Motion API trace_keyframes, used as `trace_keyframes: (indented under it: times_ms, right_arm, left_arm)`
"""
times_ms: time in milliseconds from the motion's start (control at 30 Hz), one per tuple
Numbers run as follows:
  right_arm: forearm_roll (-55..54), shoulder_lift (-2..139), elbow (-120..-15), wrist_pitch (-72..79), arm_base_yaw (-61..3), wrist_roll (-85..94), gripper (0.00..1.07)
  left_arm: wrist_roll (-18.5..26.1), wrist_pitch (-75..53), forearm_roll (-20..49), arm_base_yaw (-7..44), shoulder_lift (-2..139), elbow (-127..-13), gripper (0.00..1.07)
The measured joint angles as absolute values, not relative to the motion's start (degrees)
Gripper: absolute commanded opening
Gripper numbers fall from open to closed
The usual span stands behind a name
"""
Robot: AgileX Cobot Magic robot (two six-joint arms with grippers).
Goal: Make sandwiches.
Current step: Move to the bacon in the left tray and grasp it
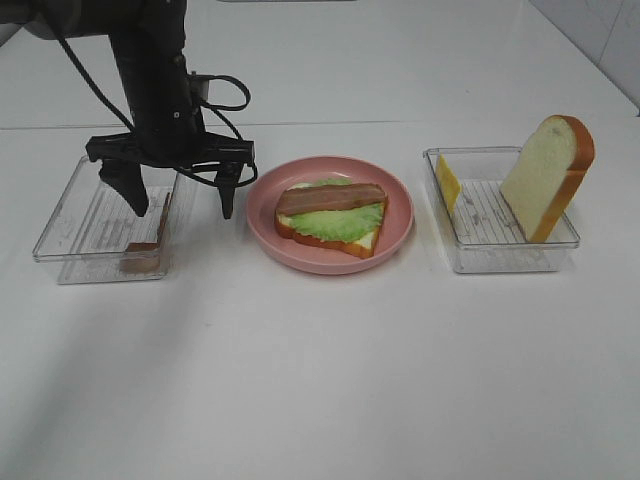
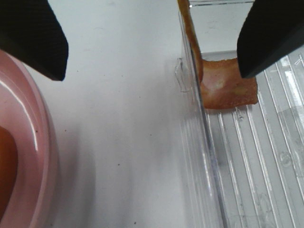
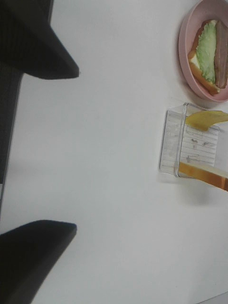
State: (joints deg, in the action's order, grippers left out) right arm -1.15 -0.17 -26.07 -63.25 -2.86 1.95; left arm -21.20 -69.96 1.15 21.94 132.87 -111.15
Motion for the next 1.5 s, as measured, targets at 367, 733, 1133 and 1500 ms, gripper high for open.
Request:
trace_keyframes:
  times_ms: [367,733,1133,1500]
  right_arm:
    - [-1.15,-0.17,-26.07,-63.25,-2.86,1.95,0.80]
    - [-1.15,-0.17,-26.07,-63.25,-2.86,1.95,0.80]
    - [-1.15,-0.17,-26.07,-63.25,-2.86,1.95,0.80]
    - [-1.15,-0.17,-26.07,-63.25,-2.86,1.95,0.80]
  left_arm:
    - [-21.43,-69.96,2.23,21.94,133.16,-111.04,0.73]
    - [-21.43,-69.96,5.04,21.89,133.16,-111.04,0.22]
    - [-21.43,-69.96,3.84,21.89,132.64,-111.04,0.26]
    - [-19.82,-69.96,3.21,21.89,130.29,-110.87,0.80]
